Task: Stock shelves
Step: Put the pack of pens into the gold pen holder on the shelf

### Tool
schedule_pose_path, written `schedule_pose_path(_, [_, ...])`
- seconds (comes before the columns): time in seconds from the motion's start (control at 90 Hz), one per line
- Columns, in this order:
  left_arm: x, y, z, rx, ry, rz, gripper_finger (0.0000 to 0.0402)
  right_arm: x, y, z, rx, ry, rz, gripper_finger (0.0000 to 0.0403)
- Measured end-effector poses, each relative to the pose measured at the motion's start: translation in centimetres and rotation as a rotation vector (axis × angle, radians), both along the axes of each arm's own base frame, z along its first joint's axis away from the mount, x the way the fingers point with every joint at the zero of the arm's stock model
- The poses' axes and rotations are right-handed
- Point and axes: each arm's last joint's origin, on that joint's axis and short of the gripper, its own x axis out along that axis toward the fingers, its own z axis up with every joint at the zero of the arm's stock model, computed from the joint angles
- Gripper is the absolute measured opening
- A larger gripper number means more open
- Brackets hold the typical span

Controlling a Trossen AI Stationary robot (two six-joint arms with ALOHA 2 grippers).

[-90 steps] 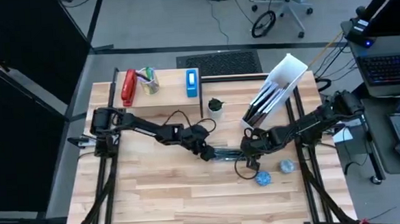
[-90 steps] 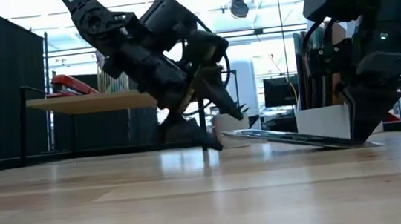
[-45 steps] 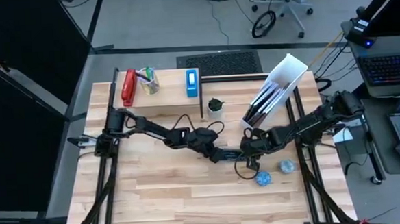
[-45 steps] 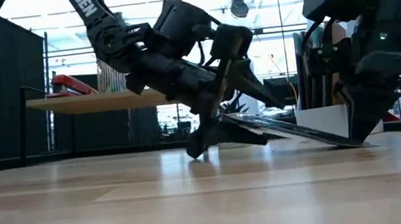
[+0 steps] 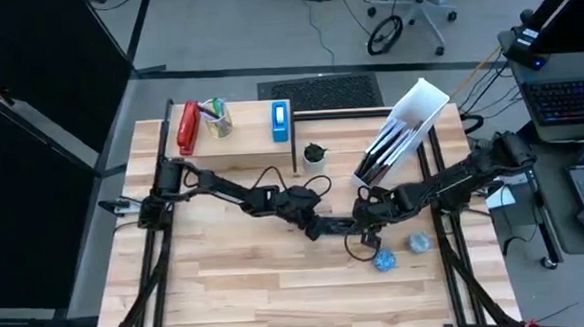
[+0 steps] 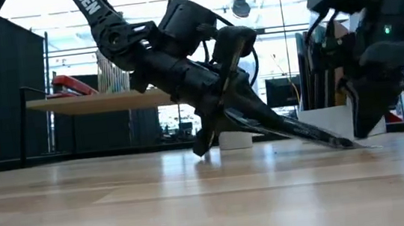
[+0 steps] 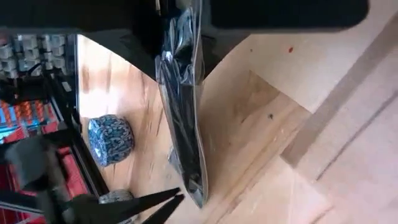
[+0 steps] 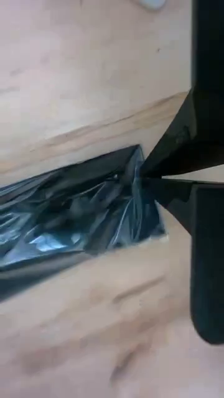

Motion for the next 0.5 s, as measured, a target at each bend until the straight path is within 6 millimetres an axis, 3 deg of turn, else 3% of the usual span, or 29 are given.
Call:
schedule_pose_path(0.267, [-1.7,0.9,3.8,0.197,0.023,-0.041,0.0026,-1.2,-0.3,4.9,0.045,-0.202,-0.015,0.0004])
schedule_pose_path(0.5, [-4.9,2.2,10.0,0.404,0.017,-0.064,0.0026,-2.7,-0.9,7.3,0.018,-0.332,-0.038,0.0004])
